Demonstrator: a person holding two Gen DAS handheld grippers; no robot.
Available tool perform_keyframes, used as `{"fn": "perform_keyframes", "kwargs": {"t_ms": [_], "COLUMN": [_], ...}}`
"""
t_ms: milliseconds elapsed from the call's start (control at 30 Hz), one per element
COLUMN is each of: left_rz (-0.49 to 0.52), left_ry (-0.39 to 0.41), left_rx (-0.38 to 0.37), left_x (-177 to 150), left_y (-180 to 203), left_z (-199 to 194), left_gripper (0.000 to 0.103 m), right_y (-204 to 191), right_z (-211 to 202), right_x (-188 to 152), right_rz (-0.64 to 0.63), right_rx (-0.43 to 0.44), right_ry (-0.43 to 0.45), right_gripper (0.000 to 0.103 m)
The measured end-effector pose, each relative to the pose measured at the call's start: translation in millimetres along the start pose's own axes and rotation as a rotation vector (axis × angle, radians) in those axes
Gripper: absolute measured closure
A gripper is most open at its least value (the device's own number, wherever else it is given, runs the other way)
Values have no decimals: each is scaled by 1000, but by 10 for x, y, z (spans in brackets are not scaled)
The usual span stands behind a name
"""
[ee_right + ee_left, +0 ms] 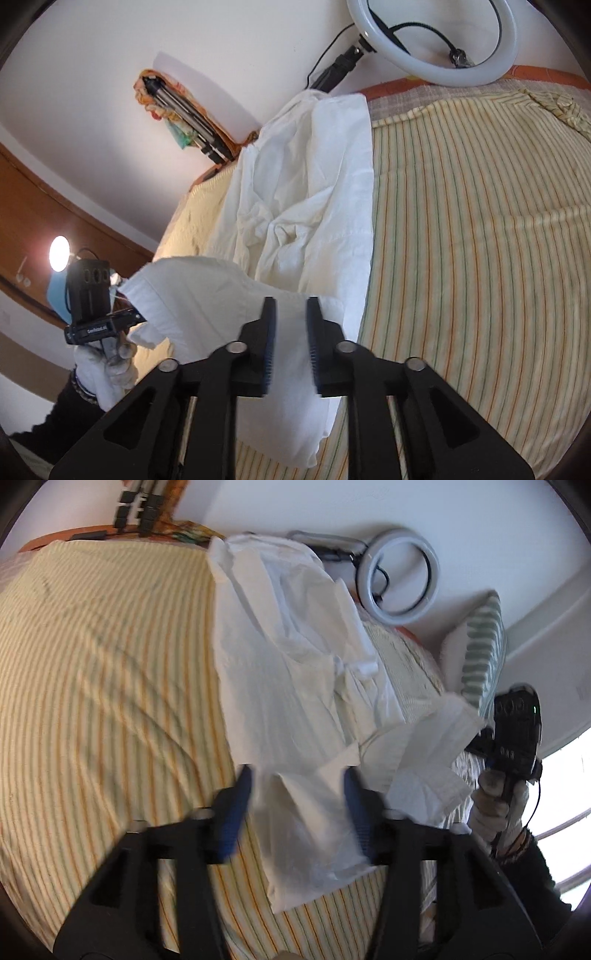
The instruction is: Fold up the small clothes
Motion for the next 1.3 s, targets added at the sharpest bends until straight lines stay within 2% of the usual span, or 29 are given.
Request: {"fn": "perform_keyframes", "kwargs": {"t_ms": [33,100,167,267,333,400,567,667,700,733,767,833,900,933,967,1033,1133,1233,1300], "left_rz": [-25,-72,-72,-28,15,58,154,163,168,167,161,163,196,216,238,254,248,272,272], "left_ry": [22,60,94,97,73,39,-2,-15,-15,-13,-10,0,12,13,17,20,52,106,137], "left_rx": [-22,-44,-43,-34,-7,13,83,106,124,143,140,138,149,153,157,158,140,159,198], "left_x": [27,69,76,-1,-69,-125,-216,-235,-235,-234,-230,-228,-242,-253,-267,-278,-283,-325,-338], "left_y": [-40,-120,-155,-134,-91,-34,91,90,84,70,60,66,113,140,168,197,212,235,200], "left_z": [-48,-148,-240,-291,-247,-153,73,164,186,208,216,216,216,220,224,223,134,10,-16], "left_gripper": [44,44,44,44,44,44,44,45,45,51,65,74,82,90,95,98,99,99,99], "right_y": [8,52,107,227,312,344,188,38,-7,-40,-70,-90,-100,-109,-117,-125,-185,-255,-192], "right_z": [-22,-123,-219,-370,-416,-405,-249,-160,-122,-83,-35,6,27,23,24,17,-59,-145,-12], "right_x": [5,-11,-44,-157,-269,-369,-468,-465,-460,-457,-441,-417,-381,-378,-374,-363,-347,-324,-275], "right_rz": [4,21,37,60,98,114,36,-36,-63,-95,-115,-135,-147,-157,-165,-169,-184,-225,-209], "right_rx": [-3,10,21,3,4,19,0,0,-10,-13,-25,-40,-54,-55,-54,-34,22,93,48], "right_ry": [10,44,68,92,79,53,6,-5,-10,-10,-20,-19,-14,-9,-6,-6,17,61,34], "right_gripper": [60,49,49,45,41,41,41,44,50,61,67,82,86,90,92,95,96,96,96]}}
Point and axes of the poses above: each gripper's, at about its wrist camera, not at the fingertips, and z roughly the way its jaws point, y to its right, x to its top, the point moved 1 cm from there along z, roughly the way its jaws point, and after that the axes turned 8 degrees about -x, right-handed, at the moved point
